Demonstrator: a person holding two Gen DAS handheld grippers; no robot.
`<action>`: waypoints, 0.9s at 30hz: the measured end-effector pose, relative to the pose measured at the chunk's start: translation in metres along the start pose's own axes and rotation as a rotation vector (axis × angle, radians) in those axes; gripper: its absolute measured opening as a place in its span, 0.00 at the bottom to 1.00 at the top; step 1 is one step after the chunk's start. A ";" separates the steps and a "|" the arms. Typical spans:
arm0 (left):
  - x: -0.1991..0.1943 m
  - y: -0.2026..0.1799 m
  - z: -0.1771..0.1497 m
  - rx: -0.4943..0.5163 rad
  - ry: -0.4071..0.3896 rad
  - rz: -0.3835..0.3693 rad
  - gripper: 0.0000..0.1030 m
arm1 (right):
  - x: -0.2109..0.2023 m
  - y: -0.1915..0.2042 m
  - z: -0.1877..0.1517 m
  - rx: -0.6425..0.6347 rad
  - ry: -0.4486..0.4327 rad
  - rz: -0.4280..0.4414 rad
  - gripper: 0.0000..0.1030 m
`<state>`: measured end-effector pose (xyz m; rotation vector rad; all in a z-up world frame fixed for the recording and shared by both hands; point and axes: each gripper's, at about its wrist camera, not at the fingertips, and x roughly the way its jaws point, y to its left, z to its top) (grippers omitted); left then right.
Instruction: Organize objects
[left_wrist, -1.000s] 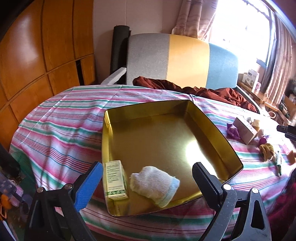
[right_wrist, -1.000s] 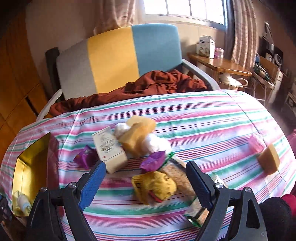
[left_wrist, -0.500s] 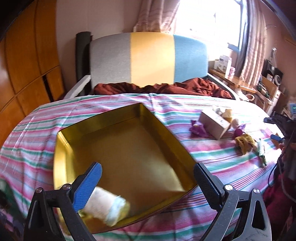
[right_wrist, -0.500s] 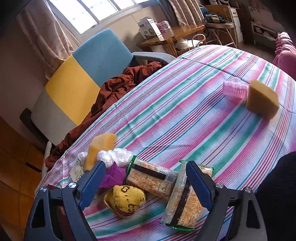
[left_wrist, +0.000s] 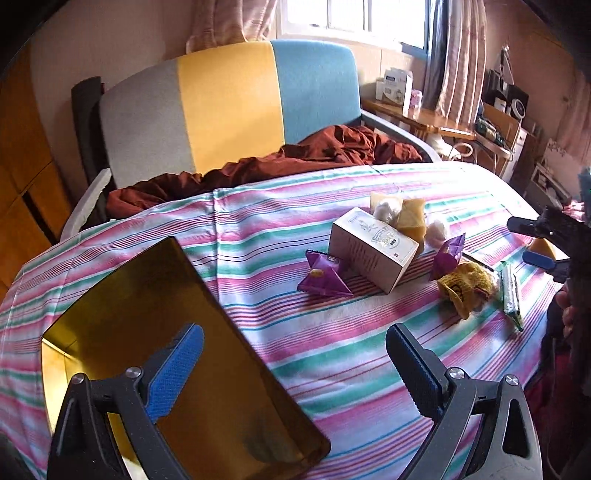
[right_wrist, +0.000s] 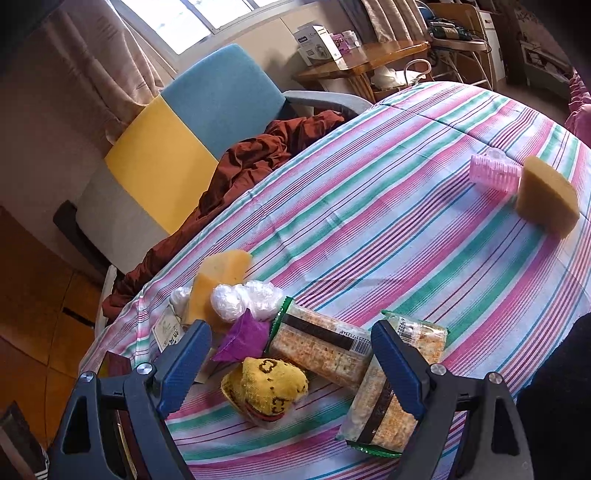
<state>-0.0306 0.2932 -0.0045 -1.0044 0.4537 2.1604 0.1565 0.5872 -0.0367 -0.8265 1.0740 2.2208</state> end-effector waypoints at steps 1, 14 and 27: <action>0.006 0.000 0.002 -0.001 0.012 -0.001 0.94 | 0.001 0.000 0.000 -0.002 0.003 0.004 0.87; 0.093 -0.025 0.043 0.062 0.157 0.011 0.75 | 0.005 0.002 0.000 -0.004 0.025 0.029 0.87; 0.157 -0.032 0.050 0.059 0.295 0.004 0.37 | 0.009 0.003 0.000 -0.015 0.037 0.020 0.87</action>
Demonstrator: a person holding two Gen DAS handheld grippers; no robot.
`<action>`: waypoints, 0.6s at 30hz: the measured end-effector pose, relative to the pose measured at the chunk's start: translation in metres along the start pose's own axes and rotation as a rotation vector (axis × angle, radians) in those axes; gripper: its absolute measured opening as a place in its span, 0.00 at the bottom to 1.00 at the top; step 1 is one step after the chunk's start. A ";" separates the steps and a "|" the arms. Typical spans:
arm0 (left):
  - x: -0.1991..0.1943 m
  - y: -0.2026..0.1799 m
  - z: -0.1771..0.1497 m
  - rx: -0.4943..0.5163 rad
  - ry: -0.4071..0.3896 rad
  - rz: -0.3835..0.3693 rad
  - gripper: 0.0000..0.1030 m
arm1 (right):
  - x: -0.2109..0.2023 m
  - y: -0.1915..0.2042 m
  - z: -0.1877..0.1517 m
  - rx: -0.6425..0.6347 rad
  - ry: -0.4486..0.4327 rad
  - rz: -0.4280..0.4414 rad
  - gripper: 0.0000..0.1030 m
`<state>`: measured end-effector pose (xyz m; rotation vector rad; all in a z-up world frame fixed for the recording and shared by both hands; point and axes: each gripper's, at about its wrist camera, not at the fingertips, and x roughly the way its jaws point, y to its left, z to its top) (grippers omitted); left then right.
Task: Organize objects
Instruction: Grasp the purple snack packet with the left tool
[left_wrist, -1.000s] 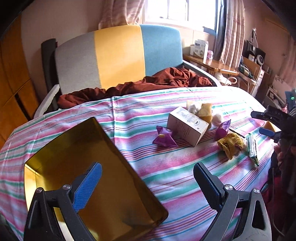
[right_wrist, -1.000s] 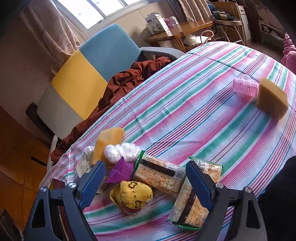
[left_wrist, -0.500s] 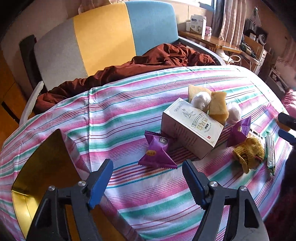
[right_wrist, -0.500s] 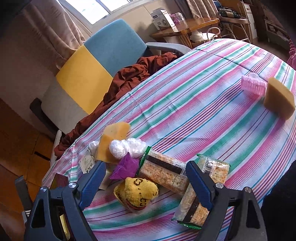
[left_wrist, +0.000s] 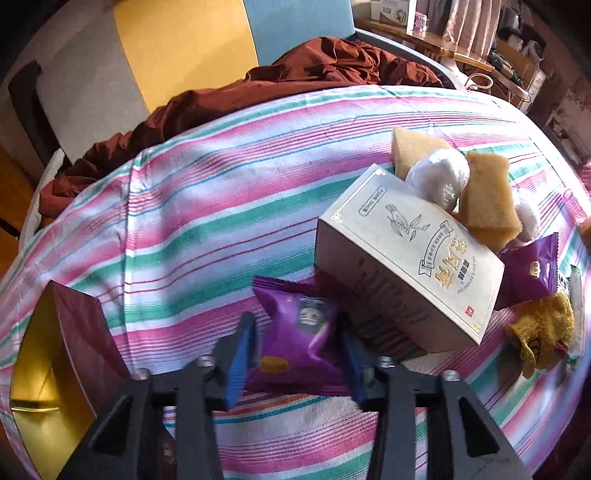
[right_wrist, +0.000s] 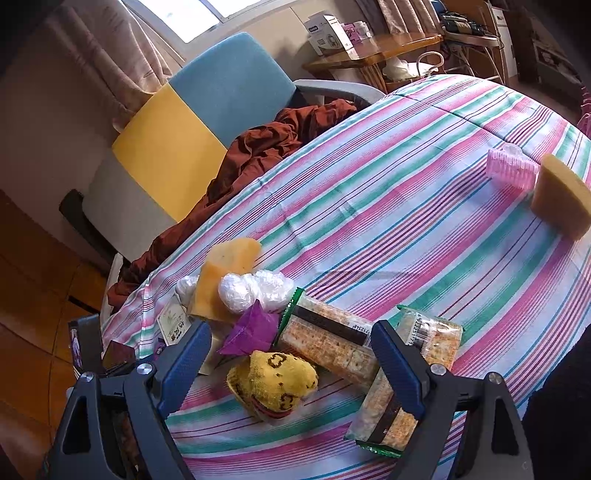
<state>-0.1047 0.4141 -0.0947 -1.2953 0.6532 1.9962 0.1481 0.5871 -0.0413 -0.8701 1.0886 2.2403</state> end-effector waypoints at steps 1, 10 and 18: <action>-0.002 -0.001 -0.001 -0.008 -0.012 -0.003 0.34 | 0.000 0.000 0.000 0.000 0.000 -0.004 0.87; -0.042 -0.046 -0.068 0.004 -0.132 -0.087 0.33 | 0.001 0.000 0.000 -0.004 0.002 -0.015 0.87; -0.061 -0.077 -0.151 0.085 -0.257 -0.088 0.34 | 0.003 0.002 -0.001 -0.014 0.010 -0.033 0.87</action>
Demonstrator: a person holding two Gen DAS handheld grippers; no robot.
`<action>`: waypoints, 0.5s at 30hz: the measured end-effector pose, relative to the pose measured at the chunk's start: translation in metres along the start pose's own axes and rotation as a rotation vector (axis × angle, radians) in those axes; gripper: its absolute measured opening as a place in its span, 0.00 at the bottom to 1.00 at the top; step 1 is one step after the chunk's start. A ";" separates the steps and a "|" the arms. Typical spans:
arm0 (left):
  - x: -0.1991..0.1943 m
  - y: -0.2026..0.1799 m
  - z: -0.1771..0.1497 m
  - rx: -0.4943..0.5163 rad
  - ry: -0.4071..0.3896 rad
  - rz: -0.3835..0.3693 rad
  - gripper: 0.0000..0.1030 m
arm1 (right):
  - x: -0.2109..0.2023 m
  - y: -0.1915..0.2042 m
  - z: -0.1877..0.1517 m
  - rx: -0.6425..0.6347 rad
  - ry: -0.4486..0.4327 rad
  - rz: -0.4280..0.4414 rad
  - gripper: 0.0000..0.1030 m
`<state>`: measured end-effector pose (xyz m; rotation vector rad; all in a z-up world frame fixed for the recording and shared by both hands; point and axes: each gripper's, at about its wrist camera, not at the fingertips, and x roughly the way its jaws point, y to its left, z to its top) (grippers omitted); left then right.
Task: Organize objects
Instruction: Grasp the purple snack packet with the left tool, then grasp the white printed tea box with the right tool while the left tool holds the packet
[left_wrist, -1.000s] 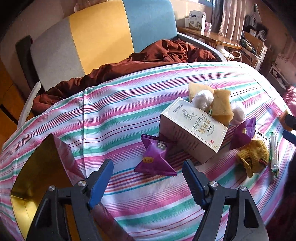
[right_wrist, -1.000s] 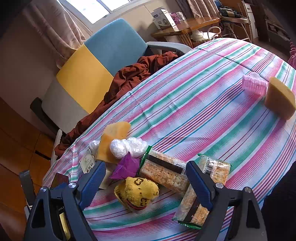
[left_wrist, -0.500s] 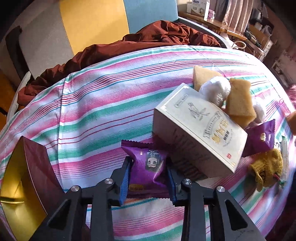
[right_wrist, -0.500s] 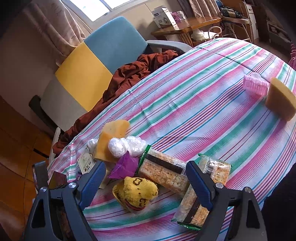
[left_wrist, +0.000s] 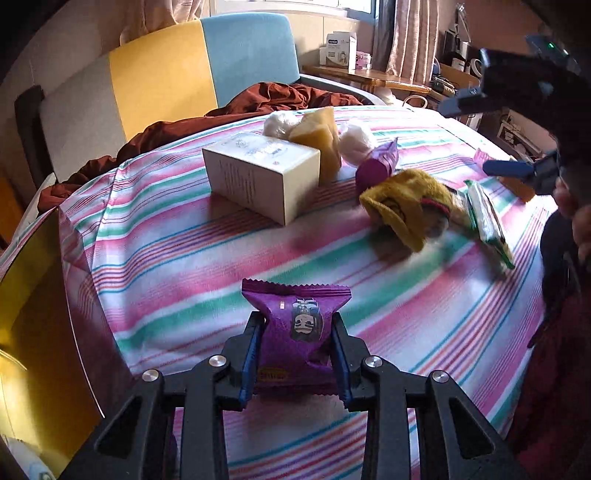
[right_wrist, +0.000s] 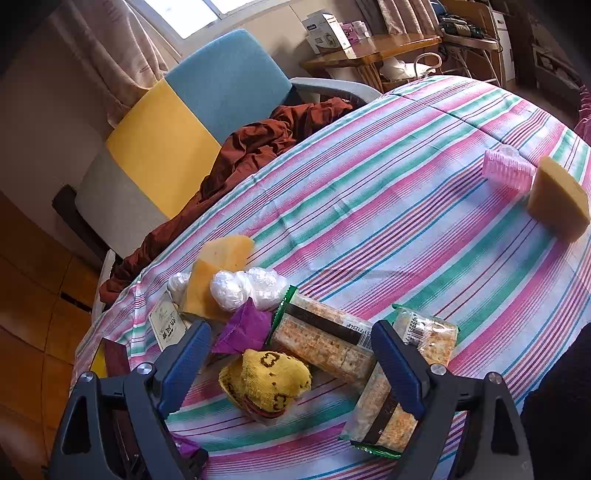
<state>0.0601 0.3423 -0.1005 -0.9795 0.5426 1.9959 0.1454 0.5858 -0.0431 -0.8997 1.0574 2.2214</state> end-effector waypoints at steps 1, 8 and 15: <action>-0.003 0.000 -0.006 0.008 -0.033 0.004 0.34 | 0.000 0.000 0.000 -0.003 0.001 -0.003 0.87; -0.001 -0.002 -0.017 0.070 -0.128 0.042 0.34 | 0.004 0.006 -0.002 -0.032 0.018 -0.015 0.87; 0.002 0.000 -0.018 0.062 -0.145 0.026 0.34 | 0.019 0.035 -0.011 -0.161 0.125 0.083 0.85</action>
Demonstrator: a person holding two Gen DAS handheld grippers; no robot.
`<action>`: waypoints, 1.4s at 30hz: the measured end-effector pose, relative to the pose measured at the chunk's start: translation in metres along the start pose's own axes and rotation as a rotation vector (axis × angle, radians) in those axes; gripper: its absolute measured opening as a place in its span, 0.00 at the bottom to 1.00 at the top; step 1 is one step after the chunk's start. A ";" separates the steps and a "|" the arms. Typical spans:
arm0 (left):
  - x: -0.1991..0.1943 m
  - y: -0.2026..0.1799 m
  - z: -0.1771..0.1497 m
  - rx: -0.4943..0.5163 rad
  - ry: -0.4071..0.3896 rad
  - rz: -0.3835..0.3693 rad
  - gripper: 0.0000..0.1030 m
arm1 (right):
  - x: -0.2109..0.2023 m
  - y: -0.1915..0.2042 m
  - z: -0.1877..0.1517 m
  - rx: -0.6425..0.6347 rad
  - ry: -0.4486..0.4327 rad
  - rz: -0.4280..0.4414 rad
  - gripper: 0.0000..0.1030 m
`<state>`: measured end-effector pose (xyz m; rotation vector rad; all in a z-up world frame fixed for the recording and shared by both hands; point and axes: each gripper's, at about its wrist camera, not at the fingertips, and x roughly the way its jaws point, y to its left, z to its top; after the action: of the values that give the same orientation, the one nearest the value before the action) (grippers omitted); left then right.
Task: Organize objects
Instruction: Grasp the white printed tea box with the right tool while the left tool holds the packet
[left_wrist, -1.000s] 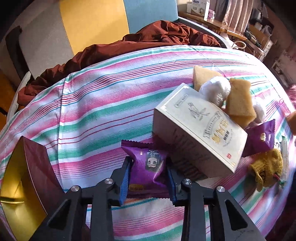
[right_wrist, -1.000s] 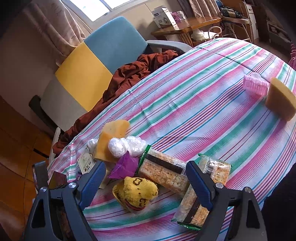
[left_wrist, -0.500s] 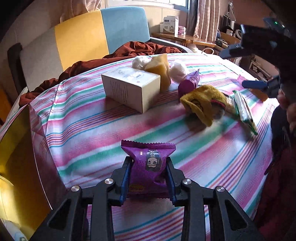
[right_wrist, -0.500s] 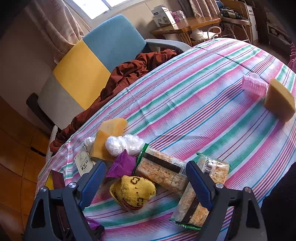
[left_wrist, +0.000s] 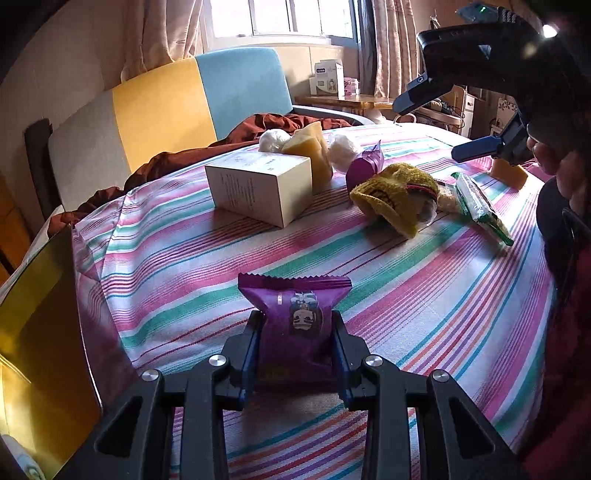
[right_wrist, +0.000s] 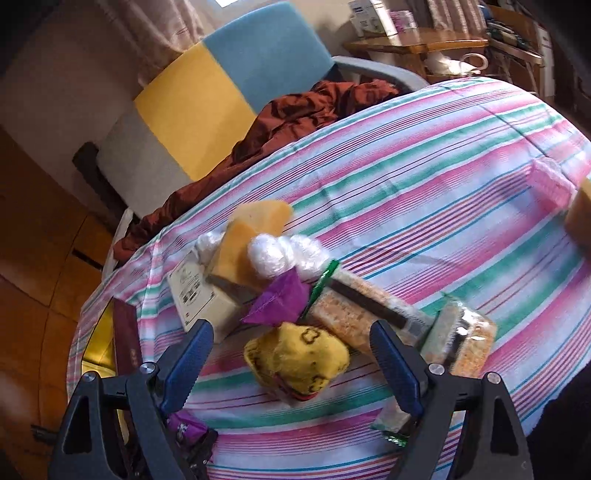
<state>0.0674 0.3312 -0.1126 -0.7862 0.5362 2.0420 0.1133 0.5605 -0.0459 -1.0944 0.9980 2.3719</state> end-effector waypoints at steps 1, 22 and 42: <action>0.000 0.001 0.000 -0.004 -0.001 -0.005 0.34 | 0.005 0.010 -0.001 -0.050 0.028 0.017 0.84; 0.005 0.011 0.000 -0.051 -0.006 -0.066 0.35 | 0.154 0.134 0.021 -0.607 0.341 -0.155 0.51; 0.001 0.010 0.001 -0.028 0.005 -0.047 0.34 | 0.099 0.097 -0.040 -0.540 0.314 -0.139 0.49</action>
<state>0.0585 0.3268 -0.1115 -0.8129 0.4885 2.0089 0.0162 0.4662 -0.0953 -1.7054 0.3381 2.4625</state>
